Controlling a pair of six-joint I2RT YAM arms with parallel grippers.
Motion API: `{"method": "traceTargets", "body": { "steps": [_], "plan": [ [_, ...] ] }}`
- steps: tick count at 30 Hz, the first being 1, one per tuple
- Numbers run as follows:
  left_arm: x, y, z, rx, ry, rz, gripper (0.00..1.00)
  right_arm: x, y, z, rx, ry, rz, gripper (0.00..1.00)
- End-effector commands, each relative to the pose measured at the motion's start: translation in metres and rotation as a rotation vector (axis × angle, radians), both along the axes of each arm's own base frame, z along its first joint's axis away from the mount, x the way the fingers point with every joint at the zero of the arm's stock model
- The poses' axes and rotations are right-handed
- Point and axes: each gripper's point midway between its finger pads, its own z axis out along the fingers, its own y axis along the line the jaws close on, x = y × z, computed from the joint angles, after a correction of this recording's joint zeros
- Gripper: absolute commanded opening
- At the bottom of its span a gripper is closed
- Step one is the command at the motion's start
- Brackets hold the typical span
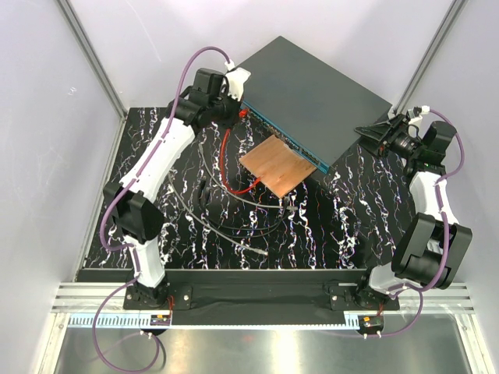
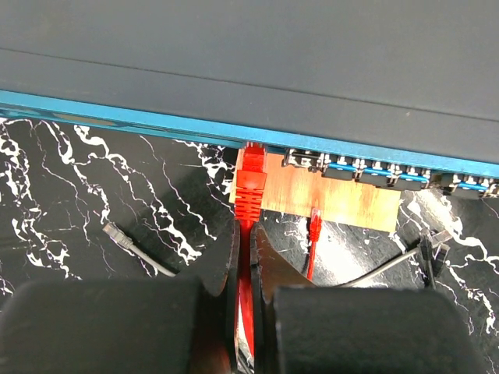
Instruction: Insert the plug into the switch port
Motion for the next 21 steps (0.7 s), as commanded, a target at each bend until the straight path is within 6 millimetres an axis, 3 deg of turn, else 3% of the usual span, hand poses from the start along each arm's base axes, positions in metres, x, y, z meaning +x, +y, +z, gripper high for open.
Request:
{"method": "traceTargets", "body": {
  "steps": [1, 8, 21],
  "plan": [
    [0.012, -0.017, 0.041, -0.087, -0.114, -0.024, 0.00, 0.009, -0.001, 0.005, -0.069, -0.056, -0.028, 0.00],
    [0.019, -0.026, 0.040, -0.101, -0.121, -0.029, 0.00, 0.009, 0.007, 0.003, -0.077, -0.057, -0.013, 0.00],
    [0.034, -0.050, 0.061, -0.183, -0.178, -0.072, 0.00, 0.012, 0.013, -0.002, -0.089, -0.049, 0.007, 0.00]
  ]
}}
